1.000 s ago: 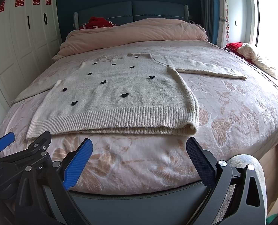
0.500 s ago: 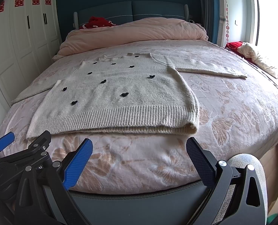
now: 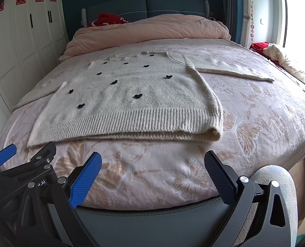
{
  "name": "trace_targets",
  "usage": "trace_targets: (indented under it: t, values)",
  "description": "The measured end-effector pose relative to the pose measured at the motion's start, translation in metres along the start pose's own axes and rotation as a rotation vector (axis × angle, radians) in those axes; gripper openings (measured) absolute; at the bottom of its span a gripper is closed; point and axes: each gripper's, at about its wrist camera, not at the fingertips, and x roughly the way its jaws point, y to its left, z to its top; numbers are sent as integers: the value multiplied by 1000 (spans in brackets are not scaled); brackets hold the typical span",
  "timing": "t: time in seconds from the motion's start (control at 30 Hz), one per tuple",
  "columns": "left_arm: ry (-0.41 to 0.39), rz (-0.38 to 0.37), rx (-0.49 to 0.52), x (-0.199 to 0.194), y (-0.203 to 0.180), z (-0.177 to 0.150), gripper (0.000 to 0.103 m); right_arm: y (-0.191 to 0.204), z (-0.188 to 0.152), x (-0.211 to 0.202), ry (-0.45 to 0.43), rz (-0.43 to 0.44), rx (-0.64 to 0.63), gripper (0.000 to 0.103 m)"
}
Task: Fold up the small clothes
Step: 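Grasp the cream sweater's sleeve cuff with the right gripper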
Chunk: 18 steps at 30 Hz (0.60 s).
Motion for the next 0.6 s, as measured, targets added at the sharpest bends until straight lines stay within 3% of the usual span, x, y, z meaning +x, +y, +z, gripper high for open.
trace_targets:
  t: [0.17,0.27,0.47,0.6]
  values:
    - [25,-8,10,6,4,2,98,-18,11,18,21,-13,-3,98]
    - [55,-23,-6,13,11,11,98,-57,40,34,18,1,65,98]
    - [77,-16,-59,30,19,38,98,-196,126,91,-7,-14,339,98]
    - [99,-2,-89,45,20,55,98,-297,177,141,-14,-119,509,98]
